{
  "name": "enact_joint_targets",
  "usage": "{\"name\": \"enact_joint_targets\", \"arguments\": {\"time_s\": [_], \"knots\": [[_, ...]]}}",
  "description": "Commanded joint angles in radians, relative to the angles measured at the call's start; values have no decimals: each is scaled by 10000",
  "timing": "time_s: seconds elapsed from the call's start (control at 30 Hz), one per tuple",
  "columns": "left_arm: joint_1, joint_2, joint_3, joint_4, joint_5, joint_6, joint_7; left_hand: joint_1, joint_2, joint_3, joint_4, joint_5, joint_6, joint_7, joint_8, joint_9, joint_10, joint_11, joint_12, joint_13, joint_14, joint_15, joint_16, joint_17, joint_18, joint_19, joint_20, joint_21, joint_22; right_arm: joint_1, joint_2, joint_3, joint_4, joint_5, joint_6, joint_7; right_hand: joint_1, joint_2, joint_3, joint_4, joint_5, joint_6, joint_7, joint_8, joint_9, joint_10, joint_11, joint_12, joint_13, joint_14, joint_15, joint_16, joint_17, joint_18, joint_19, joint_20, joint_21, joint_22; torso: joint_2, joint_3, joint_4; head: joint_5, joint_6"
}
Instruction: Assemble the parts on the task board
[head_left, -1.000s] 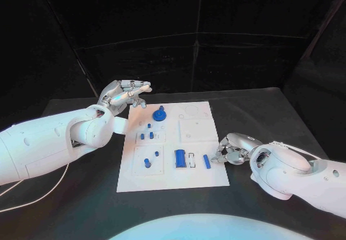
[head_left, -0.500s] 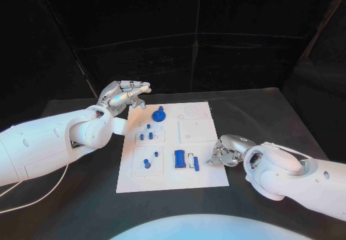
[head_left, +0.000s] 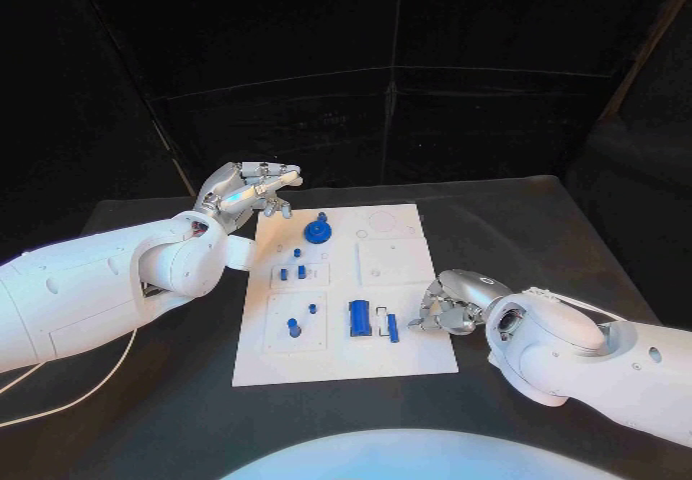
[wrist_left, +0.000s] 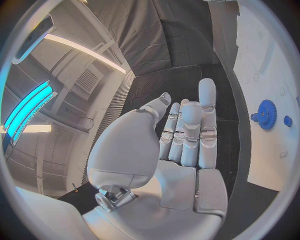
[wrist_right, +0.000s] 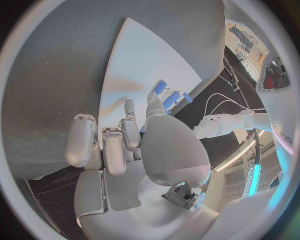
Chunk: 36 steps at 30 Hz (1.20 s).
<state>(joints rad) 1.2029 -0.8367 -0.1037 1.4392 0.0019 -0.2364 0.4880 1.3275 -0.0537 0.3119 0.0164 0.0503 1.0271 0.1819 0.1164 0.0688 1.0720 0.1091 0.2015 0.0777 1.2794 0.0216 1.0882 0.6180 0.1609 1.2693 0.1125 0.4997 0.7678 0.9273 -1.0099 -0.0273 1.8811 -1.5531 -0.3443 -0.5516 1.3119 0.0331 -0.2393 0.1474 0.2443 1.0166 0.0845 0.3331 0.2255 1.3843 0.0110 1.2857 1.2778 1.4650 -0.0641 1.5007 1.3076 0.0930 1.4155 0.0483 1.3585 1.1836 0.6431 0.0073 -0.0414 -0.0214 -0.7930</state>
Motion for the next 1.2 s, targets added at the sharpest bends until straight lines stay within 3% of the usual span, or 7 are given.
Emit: {"name": "enact_joint_targets", "arguments": {"time_s": [0.03, 0.27, 0.6, 1.2], "knots": [[13, -5, 7, 9, 15, 122, 56, 86, -3, -15, -41, -10, -67, -20, 64, 6, -49, 14, 66, -6, -91, 5, 59, -15, 202, 19, 62, -37, -9, 8, 29, 4, 96, 228, -638, 239, -143, -10, -68, 67, 56, 29, 42, -70, 8, 81, -10, 24, 2, 749, 50, -6, 948, -135, -21, 24, -26, 5, 6, 3, 25, -12, -11], [11, 11, 6, 2, 15, 130, 52, 86, -3, -15, -41, -10, -67, -20, 64, 6, -49, 14, 66, -6, -91, 5, 59, -15, 202, 19, 62, -37, -9, 7, 265, 4, 110, 330, -726, 288, -292, -65, -223, 222, 146, 59, 34, -105, 25, 84, -12, 24, 16, 748, 49, -12, 942, -135, -18, 25, -24, 10, -1, -2, 5, -13, -10], [10, 2, 5, 18, 15, 136, 40, 86, -3, -15, -41, -10, -67, -20, 64, 6, -49, 14, 66, -6, -91, 5, 59, -15, 202, 19, 62, -37, -9, 6, 578, 4, -115, 251, -325, 79, 27, -55, -217, 98, 197, 199, -15, -58, 84, 83, -53, 18, 32, 746, 21, -22, 932, -130, -25, 5, -37, -6, 9, -16, 26, -28, -40], [10, -15, 5, 42, 14, 139, 38, 95, 6, -11, -47, -9, -66, -23, 71, 6, -60, 13, 75, -8, -96, 5, 62, -22, 202, 21, 61, -40, -11, -31, 963, 3, -387, -99, 108, -271, 443, 51, -200, -136, 16, 708, -256, 348, 343, 223, -252, 151, 199, 745, -133, -37, 928, -129, -9, -124, -41, 2, -4, -5, 11, 32, -105]]}}
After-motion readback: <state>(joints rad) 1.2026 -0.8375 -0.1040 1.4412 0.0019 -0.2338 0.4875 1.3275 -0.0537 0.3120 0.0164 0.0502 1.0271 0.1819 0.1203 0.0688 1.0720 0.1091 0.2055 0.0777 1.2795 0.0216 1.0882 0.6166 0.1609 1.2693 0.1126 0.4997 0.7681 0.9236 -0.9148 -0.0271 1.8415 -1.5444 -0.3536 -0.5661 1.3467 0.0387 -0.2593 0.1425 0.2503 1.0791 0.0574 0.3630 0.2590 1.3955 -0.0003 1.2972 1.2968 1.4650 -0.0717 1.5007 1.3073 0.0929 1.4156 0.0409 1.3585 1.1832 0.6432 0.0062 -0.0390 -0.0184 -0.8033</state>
